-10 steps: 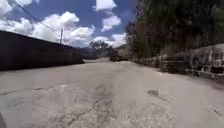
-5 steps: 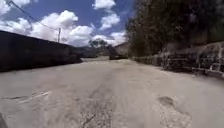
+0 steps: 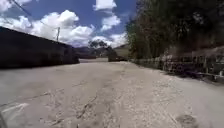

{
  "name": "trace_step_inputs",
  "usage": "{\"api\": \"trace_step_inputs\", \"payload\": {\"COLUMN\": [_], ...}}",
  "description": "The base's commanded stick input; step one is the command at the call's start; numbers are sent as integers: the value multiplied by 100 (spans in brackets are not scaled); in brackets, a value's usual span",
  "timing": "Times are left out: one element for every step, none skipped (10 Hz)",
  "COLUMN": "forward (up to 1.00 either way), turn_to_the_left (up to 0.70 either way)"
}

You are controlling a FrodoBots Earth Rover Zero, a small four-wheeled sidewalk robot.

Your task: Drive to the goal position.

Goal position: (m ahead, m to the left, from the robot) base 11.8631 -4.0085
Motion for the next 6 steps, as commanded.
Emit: {"api": "trace_step_inputs", "payload": {"forward": [100,100,100,100,100,100], "turn_to_the_left": [-1,-1,-1,-1,-1,-1]}}
